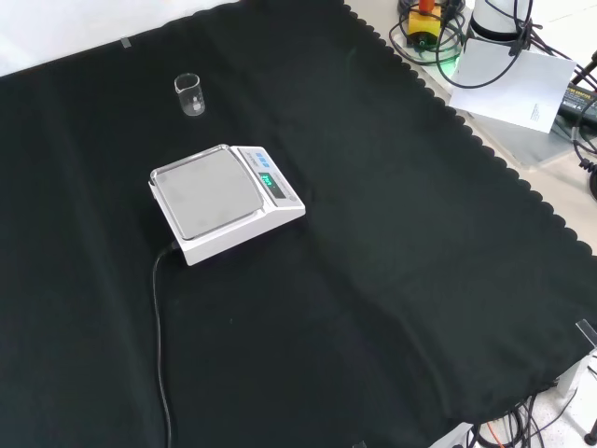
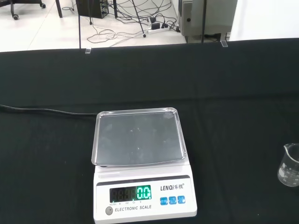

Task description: Pick up the beaker.

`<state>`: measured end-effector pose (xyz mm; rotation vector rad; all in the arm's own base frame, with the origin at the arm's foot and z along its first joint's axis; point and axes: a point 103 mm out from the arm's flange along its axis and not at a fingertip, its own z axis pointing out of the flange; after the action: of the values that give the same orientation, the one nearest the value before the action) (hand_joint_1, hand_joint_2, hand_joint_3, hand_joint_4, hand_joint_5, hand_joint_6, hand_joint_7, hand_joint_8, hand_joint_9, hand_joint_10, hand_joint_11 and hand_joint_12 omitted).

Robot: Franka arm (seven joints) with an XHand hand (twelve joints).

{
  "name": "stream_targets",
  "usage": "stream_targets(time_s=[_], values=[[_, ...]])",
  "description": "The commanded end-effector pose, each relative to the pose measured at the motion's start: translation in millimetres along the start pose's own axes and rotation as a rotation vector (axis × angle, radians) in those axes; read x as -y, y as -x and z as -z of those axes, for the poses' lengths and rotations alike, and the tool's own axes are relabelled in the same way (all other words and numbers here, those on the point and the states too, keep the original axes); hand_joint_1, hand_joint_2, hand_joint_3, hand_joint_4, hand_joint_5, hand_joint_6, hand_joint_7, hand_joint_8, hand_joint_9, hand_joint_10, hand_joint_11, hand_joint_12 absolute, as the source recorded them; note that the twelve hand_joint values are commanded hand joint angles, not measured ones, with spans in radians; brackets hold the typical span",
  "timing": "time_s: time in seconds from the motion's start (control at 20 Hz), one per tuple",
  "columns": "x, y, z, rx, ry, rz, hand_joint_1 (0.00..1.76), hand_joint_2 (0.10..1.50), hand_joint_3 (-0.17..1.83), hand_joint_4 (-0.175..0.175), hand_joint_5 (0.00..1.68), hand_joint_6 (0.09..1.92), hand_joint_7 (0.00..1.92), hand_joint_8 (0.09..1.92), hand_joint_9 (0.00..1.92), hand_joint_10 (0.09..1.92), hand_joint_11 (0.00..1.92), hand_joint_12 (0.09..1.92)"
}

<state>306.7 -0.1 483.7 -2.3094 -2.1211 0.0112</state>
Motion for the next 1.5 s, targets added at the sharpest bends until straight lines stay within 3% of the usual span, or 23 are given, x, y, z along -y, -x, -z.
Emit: stream_targets(time_s=[0.05, 0.15, 0.3, 0.5, 0.65, 1.0, 1.25, 1.5], values=[[-5, 6, -2, 0.008, 0.006, -0.001, 0.60, 0.97, 0.05, 0.021, 0.31, 0.09, 0.20, 0.57, 0.15, 0.75, 0.00, 0.76], [-13, 12, -6, -0.012, -0.015, 0.000, 0.59, 0.99, 0.06, 0.025, 0.33, 0.09, 0.23, 0.59, 0.18, 0.78, 0.00, 0.93], [-20, 27, -12, -0.003, -0.010, 0.000, 0.59, 0.99, 0.06, 0.026, 0.34, 0.09, 0.24, 0.60, 0.19, 0.79, 0.00, 0.99], [-28, 40, -24, 0.021, -0.009, 0.020, 0.59, 0.99, 0.06, 0.027, 0.34, 0.09, 0.24, 0.60, 0.19, 0.80, 0.00, 1.01], [-37, 57, -35, 0.003, -0.030, -0.005, 0.59, 0.99, 0.07, 0.027, 0.34, 0.09, 0.24, 0.60, 0.18, 0.80, 0.00, 1.02], [-72, 89, -82, -0.054, -0.116, -0.050, 0.59, 0.99, 0.07, 0.025, 0.35, 0.09, 0.24, 0.61, 0.19, 0.80, 0.00, 1.04], [-102, 102, -119, -0.027, -0.181, -0.068, 0.59, 0.99, 0.07, 0.023, 0.36, 0.09, 0.25, 0.61, 0.19, 0.81, 0.00, 1.06], [-128, 112, -146, -0.061, -0.218, -0.052, 0.59, 0.99, 0.08, 0.020, 0.36, 0.09, 0.25, 0.62, 0.20, 0.81, 0.00, 1.06]])
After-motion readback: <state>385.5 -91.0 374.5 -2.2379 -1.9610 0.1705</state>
